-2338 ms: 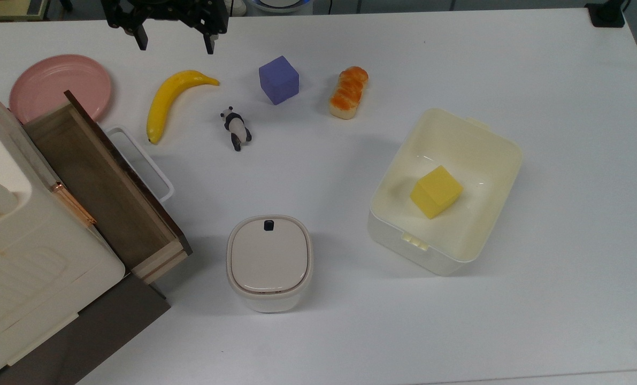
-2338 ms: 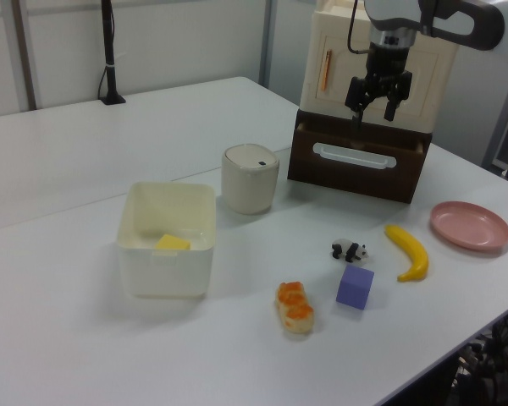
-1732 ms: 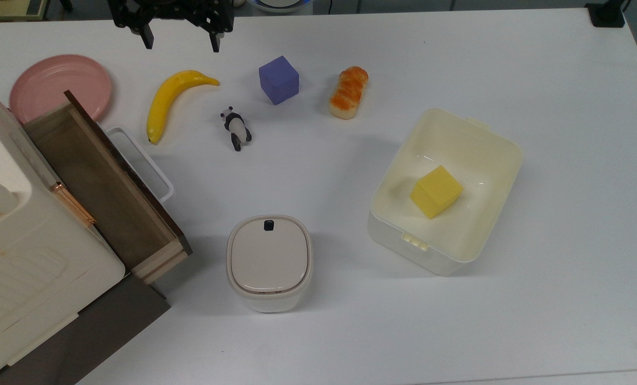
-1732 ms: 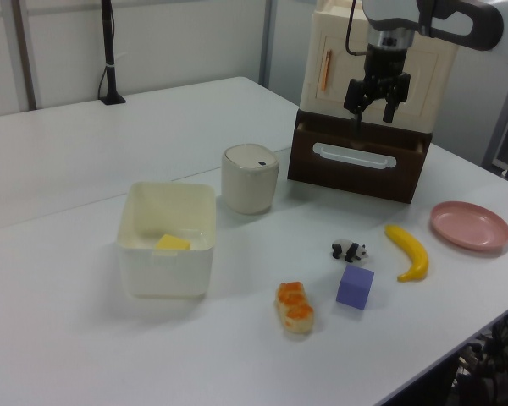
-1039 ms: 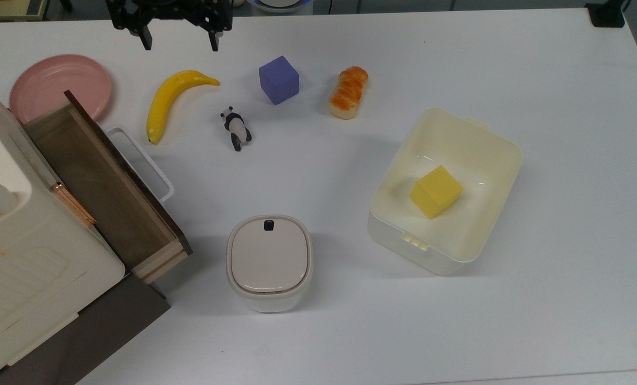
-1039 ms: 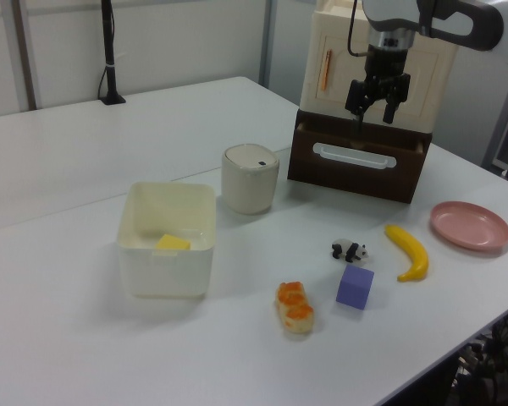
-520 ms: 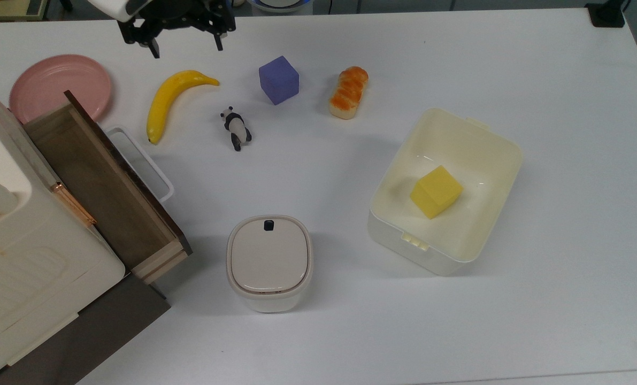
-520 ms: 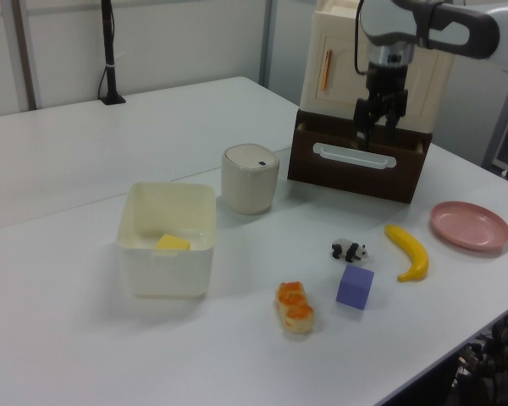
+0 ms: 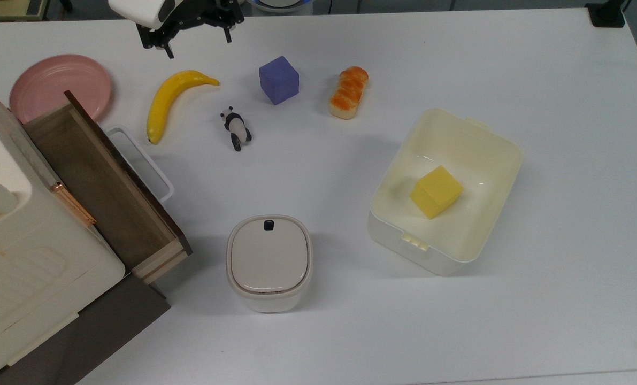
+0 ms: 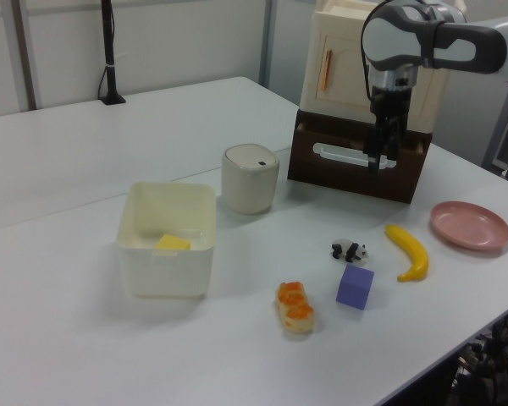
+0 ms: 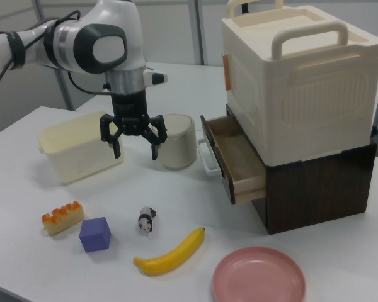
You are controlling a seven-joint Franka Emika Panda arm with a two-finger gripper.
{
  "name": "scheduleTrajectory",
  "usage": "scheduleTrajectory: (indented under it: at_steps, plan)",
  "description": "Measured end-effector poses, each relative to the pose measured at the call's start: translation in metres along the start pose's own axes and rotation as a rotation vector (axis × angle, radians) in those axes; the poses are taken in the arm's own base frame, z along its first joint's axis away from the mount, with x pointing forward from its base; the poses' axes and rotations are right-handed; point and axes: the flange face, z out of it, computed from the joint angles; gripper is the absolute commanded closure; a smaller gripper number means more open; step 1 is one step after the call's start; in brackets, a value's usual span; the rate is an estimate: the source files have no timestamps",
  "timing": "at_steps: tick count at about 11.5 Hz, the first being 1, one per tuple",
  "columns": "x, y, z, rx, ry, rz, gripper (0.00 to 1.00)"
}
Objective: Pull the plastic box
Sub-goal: 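Move the gripper across the table to above the white plastic box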
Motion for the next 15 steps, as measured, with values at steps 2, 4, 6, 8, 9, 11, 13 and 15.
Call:
scheduleTrajectory:
  at_steps: [2, 4, 6, 8, 9, 11, 13, 15]
  plan:
    - [0.000, 0.000, 0.018, -0.025, -0.008, -0.054, 0.00]
    - [0.007, -0.009, 0.051, -0.041, -0.021, -0.132, 0.00]
    - [0.019, -0.038, 0.078, -0.046, -0.042, -0.197, 0.00]
    - [0.026, -0.058, 0.080, -0.052, -0.045, -0.235, 0.00]
    - [0.028, -0.065, 0.079, -0.055, -0.043, -0.248, 0.00]
    - [0.030, -0.079, 0.087, -0.051, -0.060, -0.272, 0.00]
    - [0.031, -0.100, 0.107, -0.039, -0.099, -0.309, 0.00]
    - [0.031, -0.115, 0.119, -0.034, -0.124, -0.312, 0.00]
